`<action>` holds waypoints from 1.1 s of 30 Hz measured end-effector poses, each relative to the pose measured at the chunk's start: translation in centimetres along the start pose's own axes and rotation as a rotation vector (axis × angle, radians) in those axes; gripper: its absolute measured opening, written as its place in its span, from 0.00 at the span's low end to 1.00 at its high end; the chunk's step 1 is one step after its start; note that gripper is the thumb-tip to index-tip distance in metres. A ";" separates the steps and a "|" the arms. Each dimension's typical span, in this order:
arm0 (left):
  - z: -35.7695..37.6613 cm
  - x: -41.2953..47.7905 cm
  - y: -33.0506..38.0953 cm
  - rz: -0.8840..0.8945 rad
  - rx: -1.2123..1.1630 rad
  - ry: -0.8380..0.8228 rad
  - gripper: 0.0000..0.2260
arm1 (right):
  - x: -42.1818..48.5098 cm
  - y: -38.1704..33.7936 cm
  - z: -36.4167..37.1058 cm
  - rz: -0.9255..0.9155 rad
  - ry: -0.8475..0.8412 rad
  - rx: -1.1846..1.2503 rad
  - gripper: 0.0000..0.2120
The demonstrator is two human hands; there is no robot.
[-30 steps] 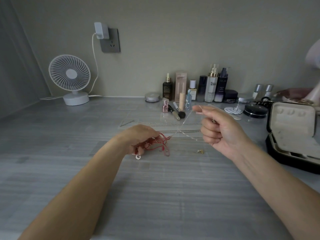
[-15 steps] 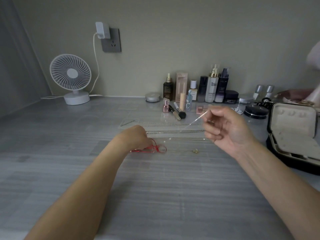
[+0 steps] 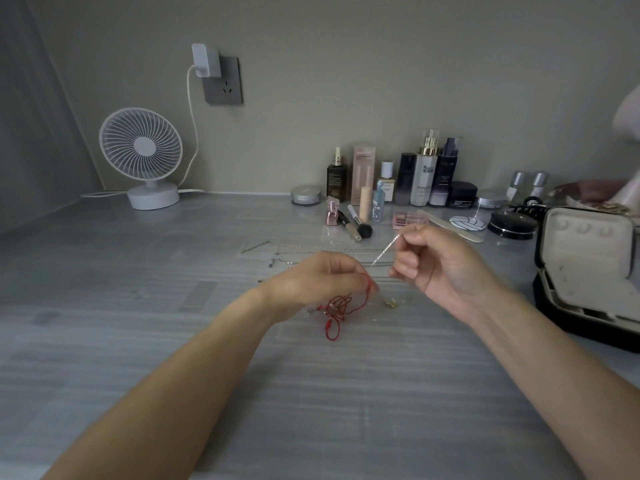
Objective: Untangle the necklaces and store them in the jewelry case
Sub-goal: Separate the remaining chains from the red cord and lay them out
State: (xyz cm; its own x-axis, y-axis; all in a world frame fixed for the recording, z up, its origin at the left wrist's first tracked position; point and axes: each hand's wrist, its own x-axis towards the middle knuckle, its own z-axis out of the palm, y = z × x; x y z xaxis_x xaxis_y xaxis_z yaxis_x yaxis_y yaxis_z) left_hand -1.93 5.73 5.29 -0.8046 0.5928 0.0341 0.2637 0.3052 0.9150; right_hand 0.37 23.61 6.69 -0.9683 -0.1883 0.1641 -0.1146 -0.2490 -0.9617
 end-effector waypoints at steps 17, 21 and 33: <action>-1.0 0.1 -0.6 -0.089 0.054 -0.004 0.07 | -0.5 0.4 0.2 0.130 0.013 -0.438 0.08; -1.1 0.2 -1.1 -0.096 0.078 -0.045 0.07 | -0.4 0.0 -0.3 0.043 0.071 -0.242 0.09; -3.1 -0.1 -1.3 -0.216 0.311 -0.053 0.08 | -0.8 -1.3 -0.4 -0.095 0.065 0.089 0.10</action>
State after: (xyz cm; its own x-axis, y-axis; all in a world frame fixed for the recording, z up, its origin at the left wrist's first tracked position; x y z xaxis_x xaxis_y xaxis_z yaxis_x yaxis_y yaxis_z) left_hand -3.83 2.93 5.35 -0.8328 0.5253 -0.1748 0.2461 0.6340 0.7332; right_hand 1.23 24.42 7.71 -0.9666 -0.0985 0.2364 -0.1893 -0.3469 -0.9186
